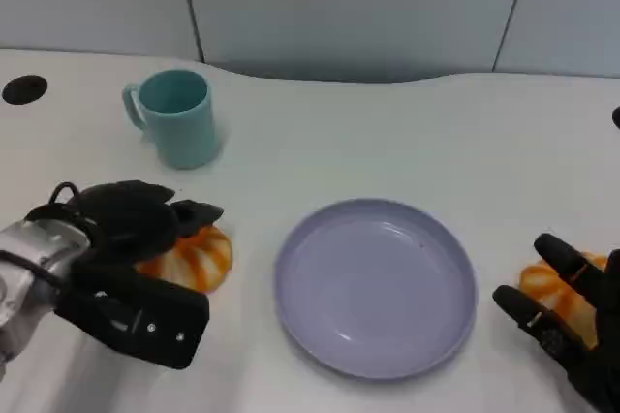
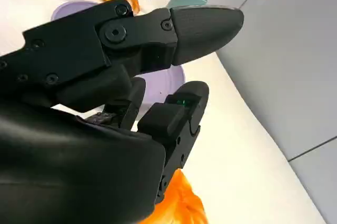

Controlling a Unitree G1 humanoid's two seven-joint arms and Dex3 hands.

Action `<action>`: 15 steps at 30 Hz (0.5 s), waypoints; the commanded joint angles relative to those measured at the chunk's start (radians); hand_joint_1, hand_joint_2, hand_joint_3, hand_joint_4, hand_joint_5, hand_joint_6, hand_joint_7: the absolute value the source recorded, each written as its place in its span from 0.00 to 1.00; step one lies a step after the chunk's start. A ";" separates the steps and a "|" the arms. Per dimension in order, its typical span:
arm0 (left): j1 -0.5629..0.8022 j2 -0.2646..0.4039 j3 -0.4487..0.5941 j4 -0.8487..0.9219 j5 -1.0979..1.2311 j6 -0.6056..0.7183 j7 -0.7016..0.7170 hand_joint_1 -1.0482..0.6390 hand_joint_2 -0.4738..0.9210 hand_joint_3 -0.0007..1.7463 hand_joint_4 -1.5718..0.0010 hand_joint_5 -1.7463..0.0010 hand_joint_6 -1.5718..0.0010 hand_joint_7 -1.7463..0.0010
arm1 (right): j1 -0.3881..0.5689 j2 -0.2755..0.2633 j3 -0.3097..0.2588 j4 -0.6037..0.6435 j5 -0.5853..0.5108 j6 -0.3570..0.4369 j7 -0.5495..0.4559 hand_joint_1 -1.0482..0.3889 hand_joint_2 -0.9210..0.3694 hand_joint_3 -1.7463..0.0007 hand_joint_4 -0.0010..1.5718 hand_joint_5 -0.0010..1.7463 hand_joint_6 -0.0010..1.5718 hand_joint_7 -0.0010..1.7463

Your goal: Grasp the bread from the table and place it into the plate.

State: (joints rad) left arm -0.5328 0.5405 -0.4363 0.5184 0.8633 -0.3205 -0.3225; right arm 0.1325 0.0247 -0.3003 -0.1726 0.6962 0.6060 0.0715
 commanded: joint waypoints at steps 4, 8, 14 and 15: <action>-0.113 -0.062 -0.088 0.189 0.037 0.045 0.043 0.29 0.86 0.01 1.00 1.00 0.92 0.98 | 0.004 -0.015 -0.013 -0.014 0.002 -0.001 -0.001 0.47 0.00 0.83 0.34 0.44 0.52 0.02; -0.170 -0.113 -0.132 0.307 0.057 0.080 0.079 0.26 0.86 0.01 1.00 1.00 0.92 0.98 | 0.005 -0.015 -0.015 -0.011 0.006 -0.005 0.006 0.47 0.00 0.83 0.34 0.44 0.52 0.02; -0.242 -0.187 -0.180 0.516 0.059 0.106 0.179 0.34 0.90 0.02 1.00 1.00 0.92 0.98 | 0.005 -0.020 -0.016 -0.010 0.007 -0.008 0.017 0.46 0.00 0.84 0.33 0.44 0.51 0.01; -0.252 -0.204 -0.184 0.562 0.056 0.113 0.203 0.36 0.91 0.02 1.00 1.00 0.91 0.98 | 0.005 -0.022 -0.018 -0.010 0.008 -0.008 0.021 0.46 0.00 0.84 0.33 0.44 0.51 0.01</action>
State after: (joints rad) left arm -0.7648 0.3635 -0.6065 0.9809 0.9247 -0.2237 -0.1748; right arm 0.1346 0.0227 -0.3014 -0.1750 0.6970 0.6073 0.0797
